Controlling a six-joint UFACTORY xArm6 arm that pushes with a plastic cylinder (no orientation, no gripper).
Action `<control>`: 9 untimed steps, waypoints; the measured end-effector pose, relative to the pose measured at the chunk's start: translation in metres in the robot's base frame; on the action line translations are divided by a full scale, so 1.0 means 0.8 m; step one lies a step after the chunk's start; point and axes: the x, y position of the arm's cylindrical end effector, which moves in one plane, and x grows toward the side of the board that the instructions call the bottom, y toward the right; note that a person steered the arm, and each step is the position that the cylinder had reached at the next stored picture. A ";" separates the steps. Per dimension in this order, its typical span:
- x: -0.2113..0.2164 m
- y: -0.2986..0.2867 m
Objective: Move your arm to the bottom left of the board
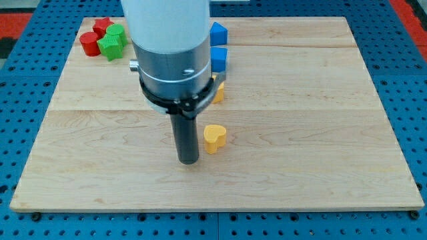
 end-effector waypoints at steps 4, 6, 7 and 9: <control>-0.082 0.013; 0.001 0.035; 0.020 0.005; 0.030 -0.124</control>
